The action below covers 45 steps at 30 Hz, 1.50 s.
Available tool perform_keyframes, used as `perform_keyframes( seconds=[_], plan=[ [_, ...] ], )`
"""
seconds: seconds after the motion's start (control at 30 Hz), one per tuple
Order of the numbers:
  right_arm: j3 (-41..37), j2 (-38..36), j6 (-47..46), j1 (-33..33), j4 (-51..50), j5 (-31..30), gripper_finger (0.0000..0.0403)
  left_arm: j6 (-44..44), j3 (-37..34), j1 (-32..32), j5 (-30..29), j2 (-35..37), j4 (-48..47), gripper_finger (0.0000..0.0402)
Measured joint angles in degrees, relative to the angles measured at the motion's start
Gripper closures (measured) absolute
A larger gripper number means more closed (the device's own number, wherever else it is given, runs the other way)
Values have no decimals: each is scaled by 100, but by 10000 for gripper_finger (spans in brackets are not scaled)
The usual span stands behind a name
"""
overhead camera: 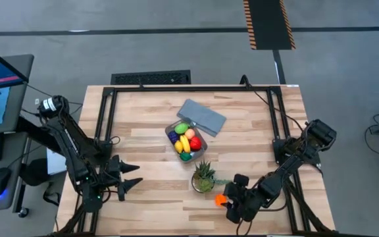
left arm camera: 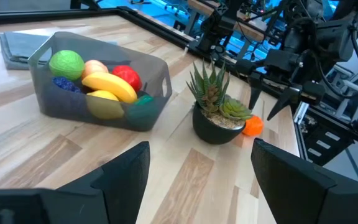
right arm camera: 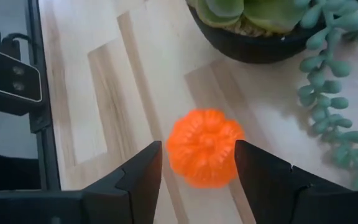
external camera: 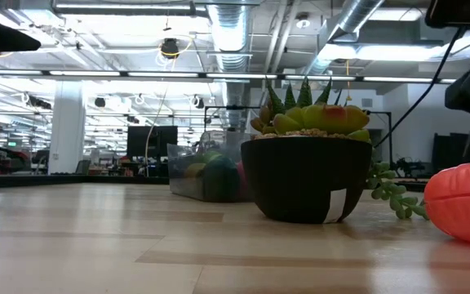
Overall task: Pick and placing Produce into tupperware
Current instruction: Put the orange pumpkin into the black bin
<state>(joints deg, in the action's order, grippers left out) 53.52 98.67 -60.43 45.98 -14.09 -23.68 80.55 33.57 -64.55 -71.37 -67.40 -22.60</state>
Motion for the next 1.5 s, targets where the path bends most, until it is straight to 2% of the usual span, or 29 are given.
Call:
perform_keyframes(
  seconds=[0.3,0.53,0.77,0.93,1.1,1.27,1.5],
  plan=[
    [0,0,-88,-142,2,158,144,40,0,0,0,-2,-42,132],
    [0,0,-6,-201,6,199,137,91,1,0,16,-2,-41,132],
    [-2,0,94,-201,131,196,137,-656,-1,57,28,124,129,132],
    [-2,0,96,-201,155,204,137,-1680,-1,170,62,737,339,132],
    [-2,0,95,-270,140,208,137,-3176,1,466,293,1683,450,142],
    [-2,0,95,-348,238,209,137,-4344,1,918,1034,2519,532,161],
    [-2,0,-48,-337,254,197,137,-6020,1,1845,2158,3344,1166,168]
  ],
)
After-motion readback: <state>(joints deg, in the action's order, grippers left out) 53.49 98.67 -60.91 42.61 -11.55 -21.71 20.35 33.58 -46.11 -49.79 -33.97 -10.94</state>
